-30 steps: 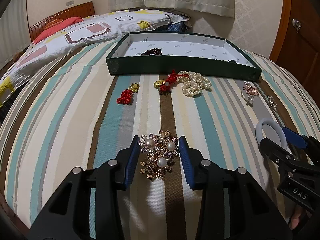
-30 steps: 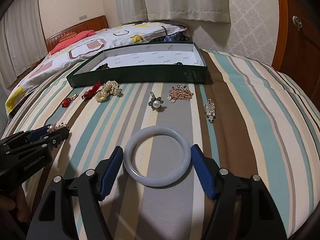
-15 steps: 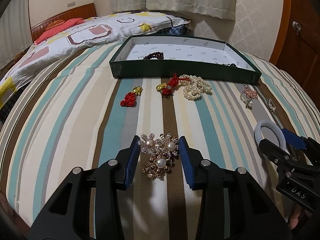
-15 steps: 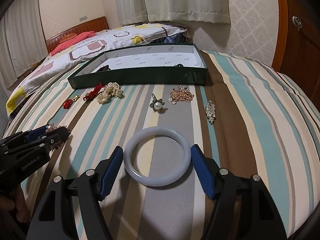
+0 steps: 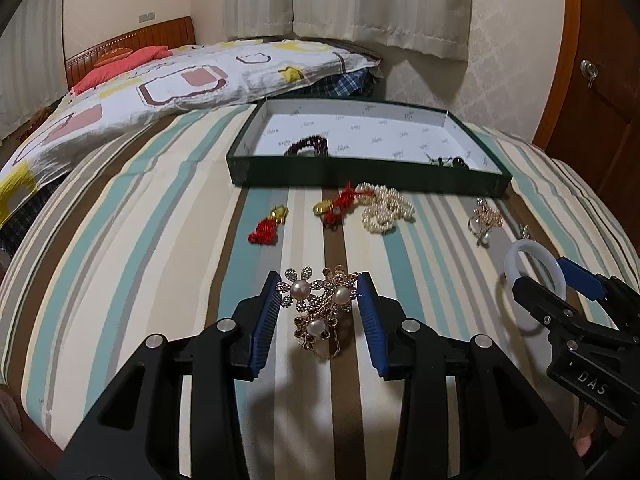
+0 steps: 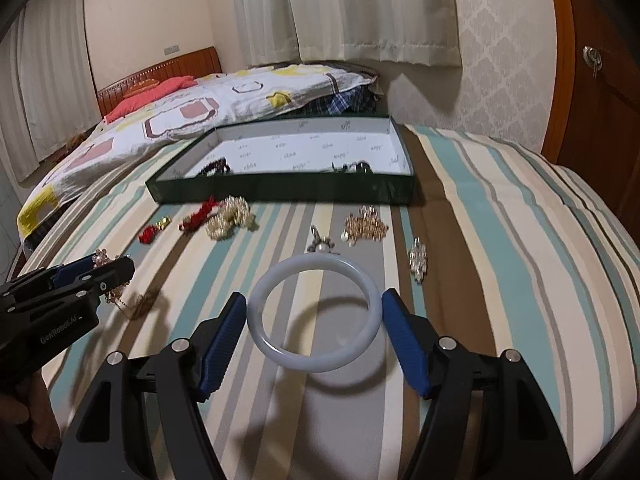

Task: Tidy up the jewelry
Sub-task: 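Lift and carry the brooch with the left tool while the right tool carries the bangle into the box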

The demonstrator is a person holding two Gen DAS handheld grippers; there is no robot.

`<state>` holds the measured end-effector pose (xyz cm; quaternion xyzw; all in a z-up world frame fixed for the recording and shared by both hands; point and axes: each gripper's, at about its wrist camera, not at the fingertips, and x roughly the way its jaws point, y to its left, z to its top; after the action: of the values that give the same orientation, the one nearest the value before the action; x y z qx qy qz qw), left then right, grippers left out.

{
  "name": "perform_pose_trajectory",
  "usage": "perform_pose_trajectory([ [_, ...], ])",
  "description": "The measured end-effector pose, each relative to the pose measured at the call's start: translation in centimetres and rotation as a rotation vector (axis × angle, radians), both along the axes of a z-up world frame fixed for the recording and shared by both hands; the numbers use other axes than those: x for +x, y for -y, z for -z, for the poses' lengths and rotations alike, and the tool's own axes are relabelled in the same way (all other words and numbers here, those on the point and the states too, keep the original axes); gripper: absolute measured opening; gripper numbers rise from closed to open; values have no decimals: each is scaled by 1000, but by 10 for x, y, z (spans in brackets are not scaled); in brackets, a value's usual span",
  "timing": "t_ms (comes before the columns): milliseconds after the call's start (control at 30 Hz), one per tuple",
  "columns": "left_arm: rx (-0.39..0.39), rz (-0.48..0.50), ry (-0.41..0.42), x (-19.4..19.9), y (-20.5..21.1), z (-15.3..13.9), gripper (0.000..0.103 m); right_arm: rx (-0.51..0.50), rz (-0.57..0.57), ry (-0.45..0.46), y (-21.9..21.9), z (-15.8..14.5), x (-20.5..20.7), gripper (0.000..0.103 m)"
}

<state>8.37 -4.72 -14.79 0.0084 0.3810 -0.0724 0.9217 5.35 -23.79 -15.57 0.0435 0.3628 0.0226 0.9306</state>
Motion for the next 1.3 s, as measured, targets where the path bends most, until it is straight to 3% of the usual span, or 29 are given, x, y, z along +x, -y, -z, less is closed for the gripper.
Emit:
perform_pose_trajectory([
  [333, -5, 7, 71, 23, 3, -29, 38, -8, 8, 70, 6, -26, 23, 68],
  [667, 6, 24, 138, 72, 19, -50, 38, -29, 21, 139, 13, -48, 76, 68],
  [933, 13, 33, 136, 129, 37, -47, 38, -37, 15, 120, 19, -38, 128, 68],
  [1300, 59, 49, 79, 205, 64, -21, 38, -26, 37, 55, 36, -14, 200, 68],
])
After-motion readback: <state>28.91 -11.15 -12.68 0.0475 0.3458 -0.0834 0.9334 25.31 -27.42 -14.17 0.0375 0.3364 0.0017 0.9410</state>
